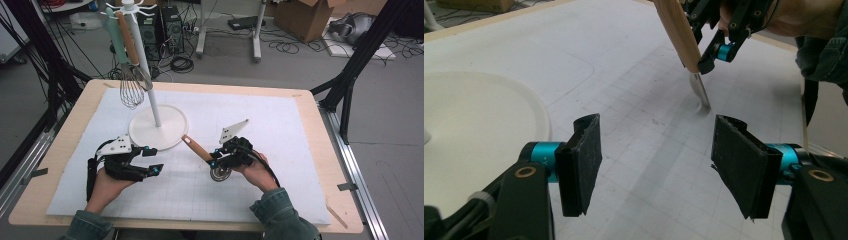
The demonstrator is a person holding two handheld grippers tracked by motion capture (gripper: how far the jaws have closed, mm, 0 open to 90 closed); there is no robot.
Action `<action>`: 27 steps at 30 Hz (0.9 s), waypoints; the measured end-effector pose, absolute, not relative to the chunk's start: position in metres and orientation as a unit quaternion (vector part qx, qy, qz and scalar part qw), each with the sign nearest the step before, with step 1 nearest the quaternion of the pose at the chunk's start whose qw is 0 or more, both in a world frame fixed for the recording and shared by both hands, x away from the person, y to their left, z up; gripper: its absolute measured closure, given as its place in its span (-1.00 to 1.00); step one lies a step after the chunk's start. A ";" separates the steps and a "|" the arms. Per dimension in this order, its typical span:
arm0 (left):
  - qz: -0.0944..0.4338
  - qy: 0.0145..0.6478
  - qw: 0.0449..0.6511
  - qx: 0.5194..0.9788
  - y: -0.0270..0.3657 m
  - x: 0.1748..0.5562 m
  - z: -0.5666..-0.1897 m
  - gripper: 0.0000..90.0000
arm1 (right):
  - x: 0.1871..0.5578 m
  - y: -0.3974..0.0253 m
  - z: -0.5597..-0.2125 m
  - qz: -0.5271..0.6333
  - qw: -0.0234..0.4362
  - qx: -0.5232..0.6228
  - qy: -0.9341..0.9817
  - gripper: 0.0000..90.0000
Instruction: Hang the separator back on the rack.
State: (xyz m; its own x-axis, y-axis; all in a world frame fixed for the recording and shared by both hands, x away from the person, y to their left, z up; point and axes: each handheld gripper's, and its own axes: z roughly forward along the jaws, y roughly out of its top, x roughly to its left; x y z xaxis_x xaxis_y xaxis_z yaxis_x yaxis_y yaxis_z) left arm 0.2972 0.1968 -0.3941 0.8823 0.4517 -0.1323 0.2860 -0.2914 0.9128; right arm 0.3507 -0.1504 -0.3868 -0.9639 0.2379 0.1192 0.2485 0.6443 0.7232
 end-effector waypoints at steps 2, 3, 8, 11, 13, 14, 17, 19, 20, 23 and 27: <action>0.073 0.231 0.549 0.800 0.193 0.298 -0.393 -0.15 | 0.350 -0.150 -0.387 -0.402 0.006 -0.133 -0.906 0.58; 0.072 0.230 0.550 0.800 0.190 0.298 -0.393 -0.13 | 0.350 -0.150 -0.387 -0.403 0.008 -0.133 -0.906 0.58; 0.067 0.222 0.549 0.803 0.176 0.300 -0.391 -0.08 | 0.349 -0.149 -0.386 -0.405 0.007 -0.130 -0.905 0.58; 0.065 0.219 0.547 0.805 0.168 0.301 -0.390 -0.07 | 0.348 -0.148 -0.385 -0.408 0.008 -0.131 -0.903 0.58; 0.063 0.218 0.548 0.805 0.163 0.303 -0.389 -0.05 | 0.348 -0.148 -0.385 -0.407 0.006 -0.127 -0.905 0.58; 0.062 0.218 0.549 0.804 0.160 0.303 -0.389 -0.02 | 0.348 -0.148 -0.385 -0.408 0.007 -0.127 -0.904 0.58; 0.060 0.217 0.549 0.805 0.152 0.305 -0.389 0.01 | 0.347 -0.147 -0.385 -0.407 0.007 -0.124 -0.905 0.58; 0.056 0.217 0.551 0.804 0.147 0.306 -0.389 0.02 | 0.346 -0.147 -0.385 -0.407 0.007 -0.123 -0.905 0.58; 0.054 0.217 0.552 0.803 0.144 0.307 -0.389 0.02 | 0.346 -0.147 -0.385 -0.407 0.008 -0.123 -0.905 0.58; 0.049 0.218 0.556 0.800 0.139 0.309 -0.388 0.04 | 0.345 -0.146 -0.385 -0.407 0.009 -0.122 -0.905 0.58; 0.045 0.220 0.563 0.795 0.135 0.312 -0.387 0.08 | 0.345 -0.144 -0.385 -0.409 0.009 -0.119 -0.905 0.58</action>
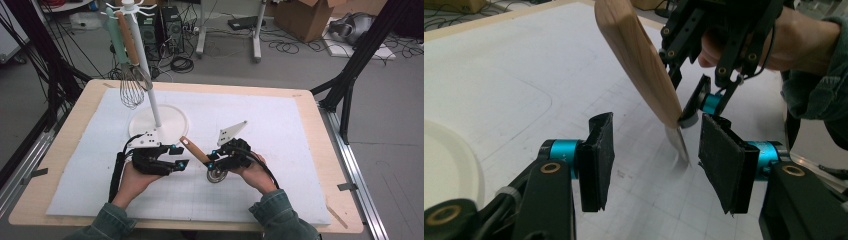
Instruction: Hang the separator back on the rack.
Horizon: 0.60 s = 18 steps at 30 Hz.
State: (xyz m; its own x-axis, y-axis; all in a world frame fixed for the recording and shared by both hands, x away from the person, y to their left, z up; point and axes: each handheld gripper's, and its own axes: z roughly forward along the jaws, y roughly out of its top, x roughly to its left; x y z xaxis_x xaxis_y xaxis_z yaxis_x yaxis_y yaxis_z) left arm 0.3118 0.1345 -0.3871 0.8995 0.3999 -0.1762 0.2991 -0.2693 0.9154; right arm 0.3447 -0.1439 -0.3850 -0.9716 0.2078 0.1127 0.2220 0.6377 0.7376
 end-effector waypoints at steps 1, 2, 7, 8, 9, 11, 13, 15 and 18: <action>0.041 0.219 0.564 0.795 0.133 0.313 -0.387 0.09 | 0.344 -0.144 -0.385 -0.408 0.007 -0.118 -0.905 0.58; 0.042 0.220 0.566 0.794 0.132 0.313 -0.386 0.11 | 0.344 -0.142 -0.385 -0.409 0.008 -0.117 -0.905 0.58; 0.032 0.217 0.573 0.790 0.128 0.315 -0.386 0.19 | 0.342 -0.137 -0.385 -0.410 0.013 -0.110 -0.906 0.58; 0.030 0.216 0.574 0.790 0.127 0.315 -0.386 0.22 | 0.341 -0.136 -0.385 -0.410 0.012 -0.107 -0.906 0.58; 0.030 0.216 0.574 0.790 0.127 0.314 -0.386 0.25 | 0.341 -0.134 -0.385 -0.410 0.012 -0.105 -0.906 0.58; 0.028 0.214 0.575 0.789 0.127 0.314 -0.385 0.31 | 0.340 -0.131 -0.384 -0.410 0.010 -0.101 -0.906 0.58; 0.029 0.213 0.579 0.787 0.129 0.313 -0.384 0.43 | 0.338 -0.129 -0.383 -0.410 0.010 -0.098 -0.907 0.58; 0.023 0.213 0.584 0.783 0.130 0.314 -0.383 0.50 | 0.336 -0.126 -0.381 -0.409 0.009 -0.095 -0.907 0.58; 0.020 0.212 0.585 0.783 0.130 0.313 -0.380 0.51 | 0.335 -0.125 -0.380 -0.410 0.006 -0.092 -0.907 0.58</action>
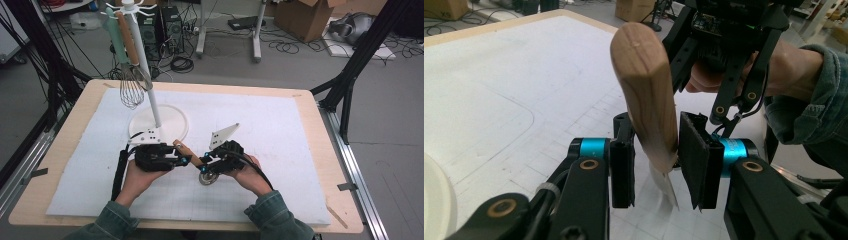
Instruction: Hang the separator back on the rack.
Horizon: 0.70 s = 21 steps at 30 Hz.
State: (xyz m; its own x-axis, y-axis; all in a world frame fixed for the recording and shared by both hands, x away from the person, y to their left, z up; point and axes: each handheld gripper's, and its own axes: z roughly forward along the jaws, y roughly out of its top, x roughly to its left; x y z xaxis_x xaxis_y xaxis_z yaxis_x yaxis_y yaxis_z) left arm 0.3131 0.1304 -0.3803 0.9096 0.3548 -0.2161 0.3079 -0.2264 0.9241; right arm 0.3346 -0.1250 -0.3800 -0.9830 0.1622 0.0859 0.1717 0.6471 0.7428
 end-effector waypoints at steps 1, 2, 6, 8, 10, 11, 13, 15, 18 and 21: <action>0.019 0.211 0.587 0.782 0.130 0.313 -0.379 0.51 | 0.334 -0.124 -0.380 -0.412 0.005 -0.091 -0.907 0.58; 0.018 0.209 0.587 0.782 0.130 0.313 -0.378 0.50 | 0.333 -0.124 -0.379 -0.412 0.007 -0.091 -0.907 0.58; 0.013 0.201 0.587 0.784 0.128 0.313 -0.374 0.52 | 0.331 -0.122 -0.377 -0.413 0.004 -0.085 -0.907 0.57; 0.008 0.196 0.588 0.785 0.128 0.312 -0.371 0.55 | 0.330 -0.122 -0.376 -0.415 0.004 -0.084 -0.906 0.57; 0.007 0.190 0.589 0.785 0.128 0.311 -0.369 0.58 | 0.329 -0.122 -0.375 -0.418 0.004 -0.081 -0.905 0.57; 0.009 0.187 0.587 0.788 0.128 0.311 -0.368 0.58 | 0.328 -0.122 -0.375 -0.419 0.002 -0.079 -0.905 0.57; 0.009 0.182 0.584 0.791 0.128 0.310 -0.366 0.59 | 0.327 -0.121 -0.374 -0.420 0.004 -0.078 -0.904 0.57; 0.010 0.178 0.581 0.794 0.128 0.310 -0.365 0.59 | 0.328 -0.121 -0.375 -0.423 0.010 -0.077 -0.903 0.55; 0.008 0.171 0.579 0.797 0.128 0.309 -0.363 0.60 | 0.329 -0.120 -0.377 -0.426 0.021 -0.073 -0.902 0.54; 0.011 0.164 0.574 0.802 0.126 0.308 -0.361 0.60 | 0.330 -0.118 -0.379 -0.427 0.032 -0.069 -0.901 0.51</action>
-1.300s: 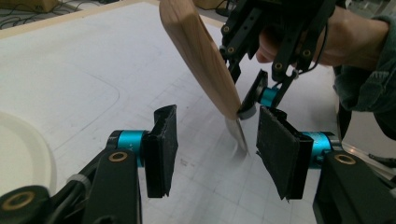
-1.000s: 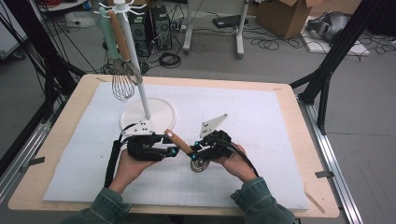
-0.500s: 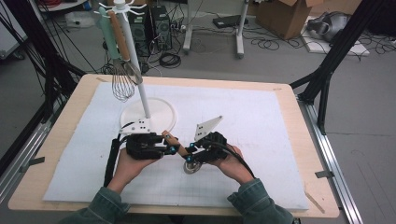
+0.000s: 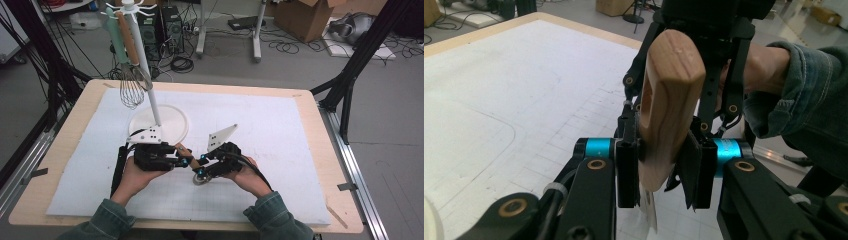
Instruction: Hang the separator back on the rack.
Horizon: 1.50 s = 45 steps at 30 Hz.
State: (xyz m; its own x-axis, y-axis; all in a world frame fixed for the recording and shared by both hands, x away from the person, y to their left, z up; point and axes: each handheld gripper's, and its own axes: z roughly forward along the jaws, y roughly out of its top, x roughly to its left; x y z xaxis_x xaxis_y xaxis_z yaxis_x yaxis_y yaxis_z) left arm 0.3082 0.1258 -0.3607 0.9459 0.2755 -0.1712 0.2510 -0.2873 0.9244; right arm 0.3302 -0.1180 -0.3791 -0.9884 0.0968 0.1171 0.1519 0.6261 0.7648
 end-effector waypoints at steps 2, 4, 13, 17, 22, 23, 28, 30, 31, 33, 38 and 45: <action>0.011 0.159 0.572 0.804 0.125 0.308 -0.360 0.60 | 0.331 -0.116 -0.381 -0.423 0.035 -0.069 -0.903 0.51; 0.014 0.159 0.571 0.805 0.125 0.307 -0.359 0.60 | 0.332 -0.116 -0.383 -0.421 0.042 -0.069 -0.903 0.51; 0.023 0.164 0.583 0.795 0.130 0.306 -0.357 0.59 | 0.328 -0.110 -0.381 -0.425 0.029 -0.073 -0.902 0.60; 0.024 0.172 0.585 0.792 0.132 0.306 -0.357 0.48 | 0.327 -0.107 -0.379 -0.440 0.024 -0.086 -0.894 0.61; 0.027 0.176 0.587 0.790 0.133 0.306 -0.357 0.45 | 0.326 -0.102 -0.376 -0.461 0.022 -0.099 -0.882 0.61; 0.027 0.175 0.585 0.791 0.133 0.306 -0.357 0.46 | 0.326 -0.101 -0.376 -0.463 0.026 -0.103 -0.880 0.61; 0.032 0.173 0.589 0.789 0.135 0.305 -0.355 0.60 | 0.324 -0.098 -0.375 -0.472 0.028 -0.100 -0.876 0.61; 0.035 0.172 0.586 0.791 0.136 0.305 -0.354 0.60 | 0.324 -0.098 -0.375 -0.476 0.026 -0.102 -0.873 0.58; 0.035 0.172 0.586 0.791 0.136 0.305 -0.354 0.60 | 0.323 -0.097 -0.375 -0.475 0.023 -0.103 -0.874 0.57; 0.032 0.174 0.590 0.788 0.137 0.305 -0.353 0.61 | 0.324 -0.096 -0.376 -0.475 0.022 -0.105 -0.873 0.53; 0.036 0.178 0.600 0.779 0.141 0.305 -0.349 0.61 | 0.324 -0.094 -0.378 -0.478 0.021 -0.108 -0.872 0.55; 0.033 0.183 0.604 0.775 0.144 0.306 -0.350 0.54 | 0.323 -0.091 -0.375 -0.482 0.017 -0.109 -0.869 0.64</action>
State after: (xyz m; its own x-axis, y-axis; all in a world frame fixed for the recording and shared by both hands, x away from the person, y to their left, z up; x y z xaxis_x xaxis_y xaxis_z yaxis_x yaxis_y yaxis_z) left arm 0.3062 0.1442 -0.3501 0.9306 0.3242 -0.1702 0.2444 -0.2039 0.9480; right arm 0.3232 -0.0908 -0.3753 -0.9756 0.1726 0.1353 0.2062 0.5108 0.8346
